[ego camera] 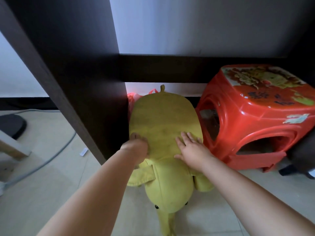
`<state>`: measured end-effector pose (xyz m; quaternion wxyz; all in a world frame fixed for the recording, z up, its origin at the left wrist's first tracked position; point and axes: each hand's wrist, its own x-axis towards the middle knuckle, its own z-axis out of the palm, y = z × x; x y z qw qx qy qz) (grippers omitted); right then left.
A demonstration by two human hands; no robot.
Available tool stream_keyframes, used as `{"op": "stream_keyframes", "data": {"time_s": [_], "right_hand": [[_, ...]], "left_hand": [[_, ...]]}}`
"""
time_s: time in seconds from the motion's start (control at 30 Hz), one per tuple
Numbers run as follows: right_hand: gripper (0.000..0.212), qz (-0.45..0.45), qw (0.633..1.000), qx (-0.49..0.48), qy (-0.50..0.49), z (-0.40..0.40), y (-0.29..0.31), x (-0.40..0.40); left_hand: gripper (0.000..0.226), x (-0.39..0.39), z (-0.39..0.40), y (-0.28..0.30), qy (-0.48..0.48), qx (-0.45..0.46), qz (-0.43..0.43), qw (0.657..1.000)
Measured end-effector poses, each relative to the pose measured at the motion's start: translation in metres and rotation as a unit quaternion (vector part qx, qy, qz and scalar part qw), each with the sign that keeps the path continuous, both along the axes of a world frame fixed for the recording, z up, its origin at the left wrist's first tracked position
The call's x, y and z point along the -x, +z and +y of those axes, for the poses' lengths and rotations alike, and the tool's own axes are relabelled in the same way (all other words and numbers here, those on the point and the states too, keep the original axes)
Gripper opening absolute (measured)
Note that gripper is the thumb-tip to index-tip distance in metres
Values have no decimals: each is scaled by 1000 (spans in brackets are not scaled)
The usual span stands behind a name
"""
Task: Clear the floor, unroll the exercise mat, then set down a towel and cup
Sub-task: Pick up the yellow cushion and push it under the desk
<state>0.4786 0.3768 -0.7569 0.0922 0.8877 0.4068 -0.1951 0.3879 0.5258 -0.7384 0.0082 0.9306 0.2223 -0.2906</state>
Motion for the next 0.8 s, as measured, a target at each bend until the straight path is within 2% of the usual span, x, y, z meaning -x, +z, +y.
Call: {"op": "stream_keyframes", "data": {"time_s": [0.07, 0.2, 0.3, 0.53, 0.63, 0.8], "right_hand": [[66, -5, 1000, -10, 0, 6, 0, -8], [65, -24, 1000, -14, 14, 15, -2, -21], [64, -22, 999, -22, 8, 17, -4, -24], [59, -19, 996, -75, -50, 18, -3, -15], [55, 2, 994, -81, -69, 15, 0, -6], [50, 21, 995, -67, -74, -3, 15, 12]], "left_hand": [[61, -3, 4, 1, 27, 9, -35, 999], [39, -11, 5, -2, 31, -51, -67, 996], [28, -12, 3, -11, 48, -60, -98, 992], [48, -14, 2, -16, 43, -81, -95, 991], [55, -9, -3, -12, 57, -59, -92, 992], [42, 13, -20, 4, 64, -22, -176, 982]]}}
